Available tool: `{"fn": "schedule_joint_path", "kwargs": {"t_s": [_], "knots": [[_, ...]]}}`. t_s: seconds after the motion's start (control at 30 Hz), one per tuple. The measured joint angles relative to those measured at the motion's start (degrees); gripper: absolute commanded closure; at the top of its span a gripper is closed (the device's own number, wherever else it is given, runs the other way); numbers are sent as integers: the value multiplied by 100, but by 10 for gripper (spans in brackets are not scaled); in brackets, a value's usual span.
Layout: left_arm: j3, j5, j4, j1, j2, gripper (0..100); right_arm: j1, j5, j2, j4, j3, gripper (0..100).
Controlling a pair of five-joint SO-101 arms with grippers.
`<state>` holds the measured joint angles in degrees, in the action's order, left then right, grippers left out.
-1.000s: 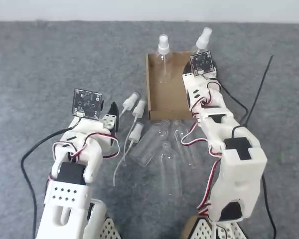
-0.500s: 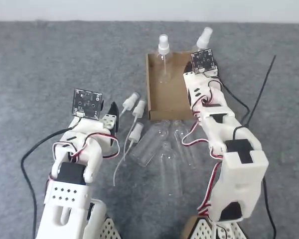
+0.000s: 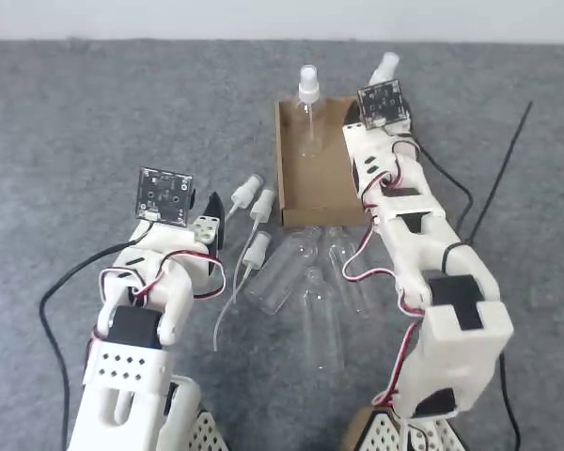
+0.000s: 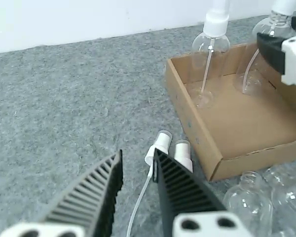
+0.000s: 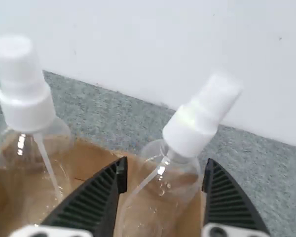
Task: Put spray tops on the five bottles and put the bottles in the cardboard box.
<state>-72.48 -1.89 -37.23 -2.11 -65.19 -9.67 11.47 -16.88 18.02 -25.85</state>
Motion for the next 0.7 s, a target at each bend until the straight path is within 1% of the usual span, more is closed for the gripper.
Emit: {"fn": "schedule_joint_path", "kwargs": {"t_s": [0.27, 0.5, 0.57, 0.7], "knots": [[0, 0, 0, 0, 0, 910, 18, 0, 712, -967, -44, 803], [0, 0, 0, 0, 0, 910, 26, 0, 1837, -1925, -712, 804], [0, 0, 0, 0, 0, 910, 26, 0, 2303, -2330, -958, 804], [0, 0, 0, 0, 0, 910, -132, 0, 3323, -3613, -1424, 805]]}}
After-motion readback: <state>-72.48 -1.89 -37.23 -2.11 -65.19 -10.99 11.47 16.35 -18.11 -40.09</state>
